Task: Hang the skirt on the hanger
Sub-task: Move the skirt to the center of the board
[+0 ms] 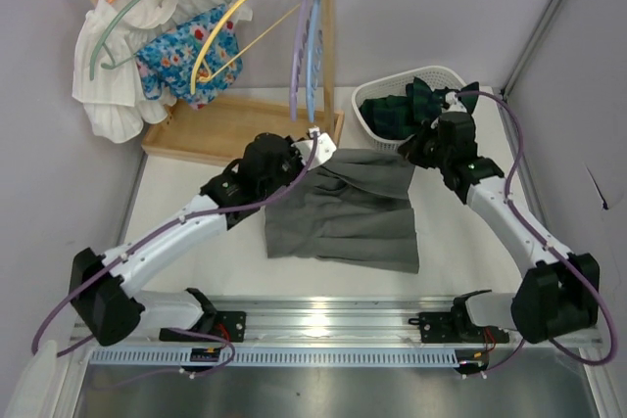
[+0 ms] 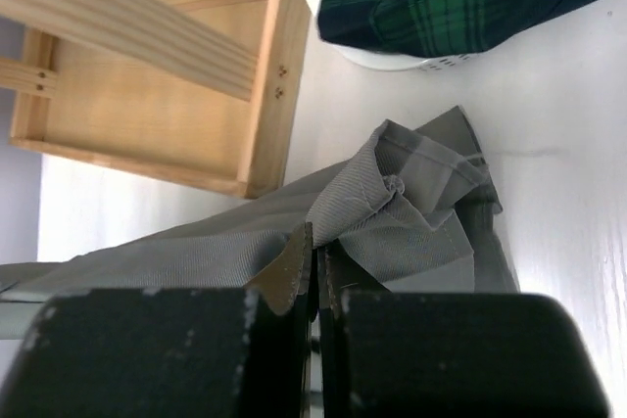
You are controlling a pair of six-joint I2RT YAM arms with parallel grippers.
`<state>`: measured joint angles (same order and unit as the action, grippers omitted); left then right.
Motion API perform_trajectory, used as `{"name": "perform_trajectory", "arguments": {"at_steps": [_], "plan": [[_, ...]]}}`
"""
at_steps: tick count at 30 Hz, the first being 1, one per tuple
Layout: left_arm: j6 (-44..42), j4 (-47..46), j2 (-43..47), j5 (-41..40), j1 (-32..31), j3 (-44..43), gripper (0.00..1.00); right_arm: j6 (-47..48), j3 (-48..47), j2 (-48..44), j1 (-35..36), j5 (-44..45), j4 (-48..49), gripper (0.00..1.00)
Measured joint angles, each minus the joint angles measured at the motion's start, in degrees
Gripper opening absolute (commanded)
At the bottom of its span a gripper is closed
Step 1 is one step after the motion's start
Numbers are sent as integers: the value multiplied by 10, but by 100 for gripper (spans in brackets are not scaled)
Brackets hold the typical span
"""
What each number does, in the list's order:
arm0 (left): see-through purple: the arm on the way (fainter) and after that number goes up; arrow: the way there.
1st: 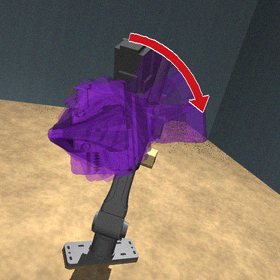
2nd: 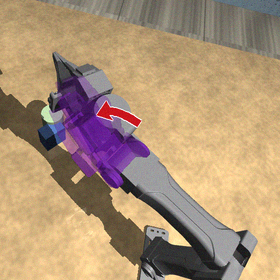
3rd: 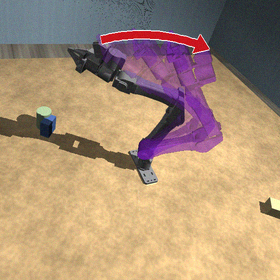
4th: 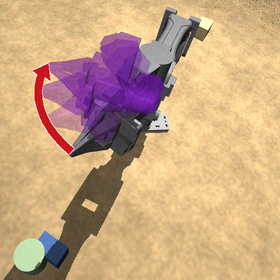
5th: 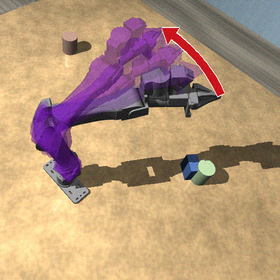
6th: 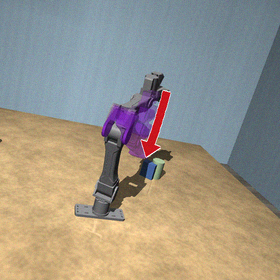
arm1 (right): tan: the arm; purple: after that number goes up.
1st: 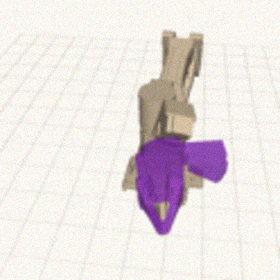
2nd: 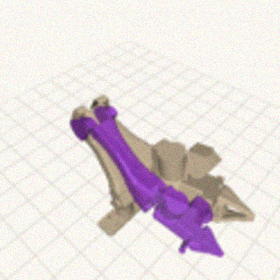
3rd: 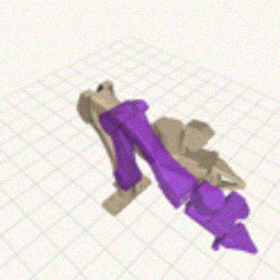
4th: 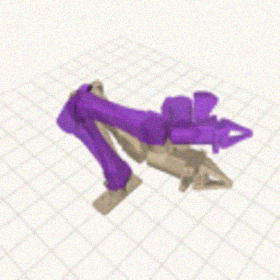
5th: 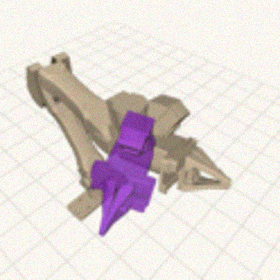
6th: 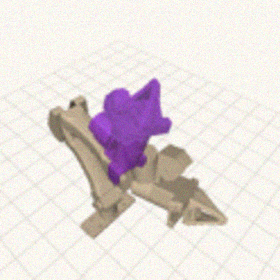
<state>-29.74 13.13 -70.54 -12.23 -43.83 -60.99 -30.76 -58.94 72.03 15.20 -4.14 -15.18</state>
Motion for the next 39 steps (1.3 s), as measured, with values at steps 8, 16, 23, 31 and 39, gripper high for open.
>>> {"name": "perform_trajectory", "arguments": {"at_steps": [8, 16, 23, 31, 39], "plan": [[-112, -50, -98, 66, 68, 19, 0, 9, -18, 102, -13, -19, 15, 0], [-143, -49, -45, 171, 90, 83, 0, 15, -16, 80, -11, -39, -2, 0], [-127, -59, 44, 243, 87, 168, 0, 26, 24, -49, 8, -40, -38, 0], [-141, -71, 51, 261, 66, 218, 0, 18, 191, -178, 25, -38, -35, 0], [-141, -70, 41, 248, 23, 258, 0, -6, 271, -266, 46, -22, -47, 0]]}}
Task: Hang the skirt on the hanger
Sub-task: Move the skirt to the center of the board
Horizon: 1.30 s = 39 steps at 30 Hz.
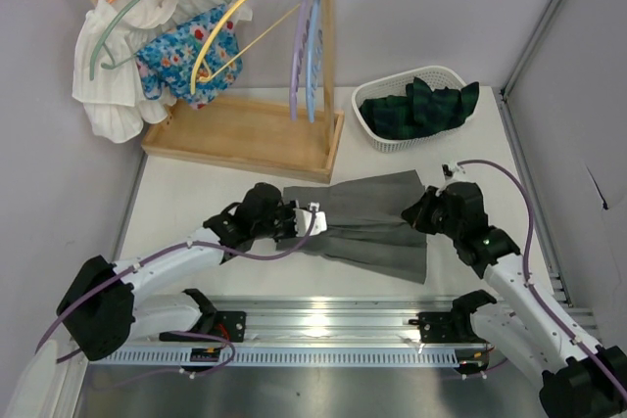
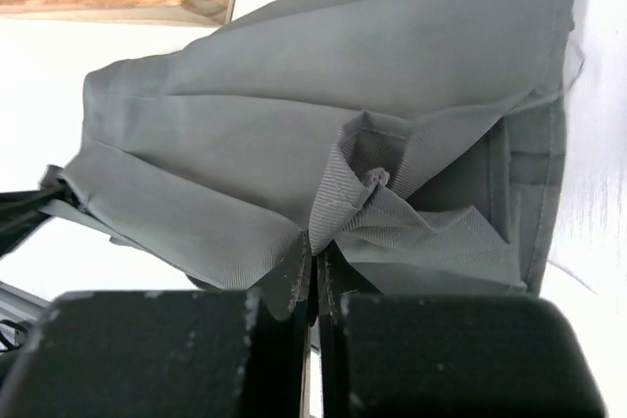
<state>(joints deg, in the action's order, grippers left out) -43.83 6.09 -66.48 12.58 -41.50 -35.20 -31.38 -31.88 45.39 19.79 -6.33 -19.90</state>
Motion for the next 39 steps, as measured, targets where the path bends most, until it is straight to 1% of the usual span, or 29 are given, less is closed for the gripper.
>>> {"name": "perform_trajectory", "arguments": {"at_steps": [7, 15, 19, 26, 32, 39], "plan": [[10, -5, 0, -7, -27, 27, 0, -1, 12, -42, 11, 3, -42, 0], [24, -10, -14, -6, -37, 28, 0, -8, -31, -77, 12, -16, -96, 0], [30, -8, -13, -6, -38, 28, 0, -21, -31, -84, 13, -25, -123, 0], [44, 5, 14, -1, -39, 28, 0, -39, -39, -110, 13, -40, -164, 0], [49, 4, 17, 7, -43, 28, 0, -45, -88, -109, 14, -53, -194, 0], [49, 0, 17, 10, -44, 28, 0, -44, -135, -83, 14, -71, -206, 0]]}}
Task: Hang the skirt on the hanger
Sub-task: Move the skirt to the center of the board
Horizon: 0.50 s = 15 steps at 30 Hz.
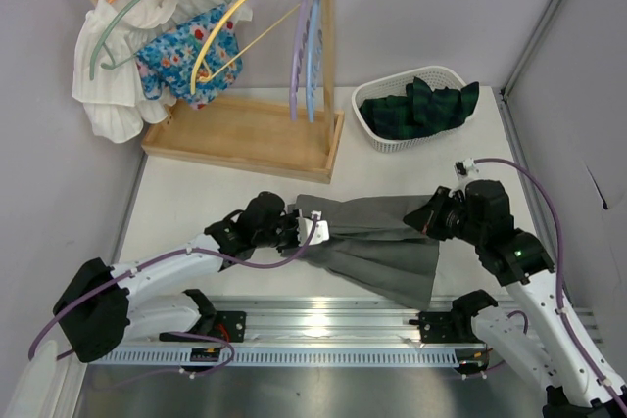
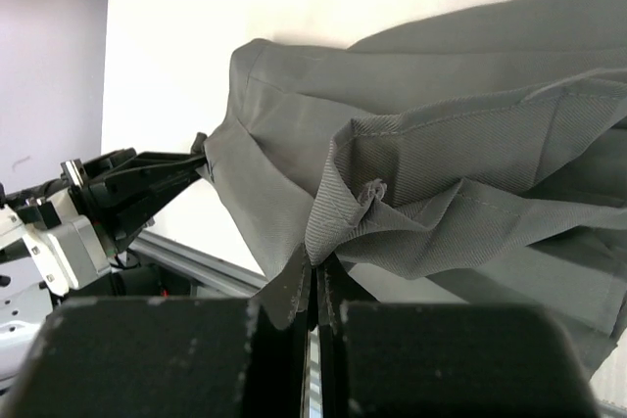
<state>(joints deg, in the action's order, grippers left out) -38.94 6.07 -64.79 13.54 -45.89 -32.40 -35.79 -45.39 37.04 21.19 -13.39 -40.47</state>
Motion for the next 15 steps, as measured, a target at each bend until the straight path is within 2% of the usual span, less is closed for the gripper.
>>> {"name": "perform_trajectory", "arguments": {"at_steps": [6, 13, 14, 15], "plan": [[2, -2, 2, 4, -1, 0, 0, -2, -2, -21, 1, -18, -35, 0], [21, 11, 10, 21, -5, 0, 0, -35, 34, -99, 1, -59, -87, 0], [26, 16, 9, 22, -7, -1, 1, -39, 39, -105, 1, -62, -95, 6], [31, 20, 9, 23, -9, -1, 7, -45, 44, -113, 1, -66, -107, 31]]}}
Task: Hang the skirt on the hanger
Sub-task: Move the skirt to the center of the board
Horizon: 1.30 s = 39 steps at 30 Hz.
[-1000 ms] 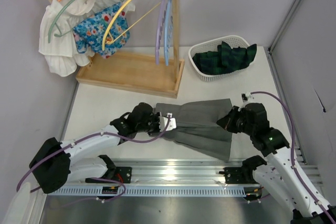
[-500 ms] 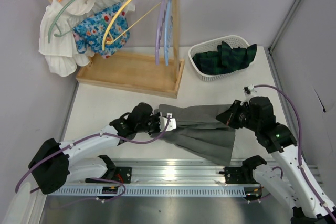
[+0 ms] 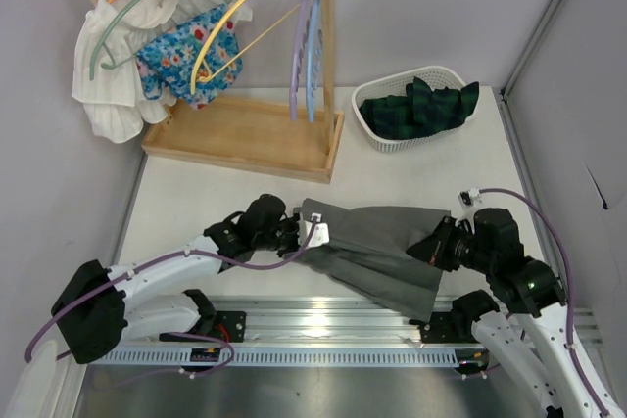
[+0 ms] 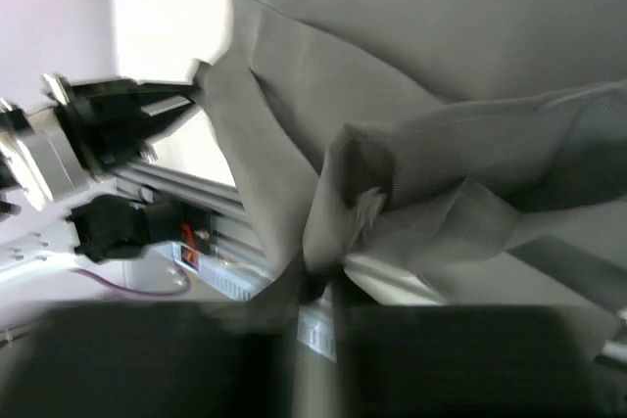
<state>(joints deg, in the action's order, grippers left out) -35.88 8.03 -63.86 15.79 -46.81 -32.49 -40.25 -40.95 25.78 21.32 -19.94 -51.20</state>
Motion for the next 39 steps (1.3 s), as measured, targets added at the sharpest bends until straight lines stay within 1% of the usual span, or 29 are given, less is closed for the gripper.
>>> {"name": "perform_trajectory", "arguments": {"at_steps": [1, 2, 3, 4, 5, 6, 7, 10, 13, 14, 15, 16, 17, 18, 19, 20, 21, 22, 23, 24, 26, 28, 29, 32, 34, 39], "plan": [[2, 7, 0, -2, -3, -1, 32, -6, 4, -7, 0, -2, -14, 43], [3, 26, 0, -18, -3, -2, 47, -7, 5, -14, -1, 0, -33, 55], [8, 50, 0, -32, 0, -2, 99, -7, 5, -22, -2, 0, -51, 70], [14, 74, -1, -42, 4, -2, 99, -7, 5, -29, -3, -2, -67, 75], [27, 97, -1, -50, 7, -3, 99, -4, 5, -33, -3, -2, -80, 85], [32, 111, -1, -52, 7, -3, 99, -2, 5, -33, -3, -2, -91, 90], [40, 129, 0, -54, 7, -5, 100, 2, 5, -32, -3, -2, -99, 93], [54, 167, 18, -58, 7, -11, 99, 9, -3, -20, -3, 0, -118, 93], [67, 174, 86, -62, 7, -12, 100, 13, -17, 1, -3, -1, -110, 90], [75, 165, 121, -63, 7, -12, 100, 14, -22, 9, -3, 0, -104, 89], [83, 151, 152, -67, 7, -12, 94, 16, -25, 16, -3, 0, -94, 88], [97, 130, 181, -74, 7, -12, 92, 17, -27, 24, -3, 4, -84, 88], [114, 106, 202, -83, 7, -12, 79, 19, -27, 33, -3, 10, -72, 85], [139, 79, 214, -99, 7, -12, 71, 19, -27, 40, -3, 13, -63, 84], [168, 55, 218, -121, 7, -14, 70, 19, -27, 51, -3, 21, -52, 82], [198, 39, 210, -144, 7, -22, 56, 19, -27, 64, -3, 30, -38, 72], [234, 32, 191, -168, 7, -35, 51, 18, -26, 73, -3, 36, -28, 66], [263, 38, 168, -186, 7, -54, 43, 15, -25, 83, -3, 47, -16, 57], [301, 53, 133, -202, 7, -84, 27, 13, -22, 91, -3, 58, -3, 41], [337, 63, 93, -211, 7, -118, 1, 12, -18, 100, -3, 68, 7, 33], [404, 80, 8, -213, 8, -183, 0, 5, -6, 118, -2, 91, 25, 17], [465, 87, -62, -200, 7, -222, 0, -1, 9, 139, -1, 111, 41, 10], [488, 86, -85, -192, 7, -226, 0, -3, 16, 148, 1, 117, 49, 6], [572, 93, -145, -170, 7, -216, 0, -14, 46, 188, 11, 140, 78, 1], [615, 95, -162, -160, 6, -194, 0, -24, 68, 220, 23, 156, 101, 0], [673, 106, -182, -163, 2, -164, 0, -45, 93, 304, 38, 174, 156, 0]]}}
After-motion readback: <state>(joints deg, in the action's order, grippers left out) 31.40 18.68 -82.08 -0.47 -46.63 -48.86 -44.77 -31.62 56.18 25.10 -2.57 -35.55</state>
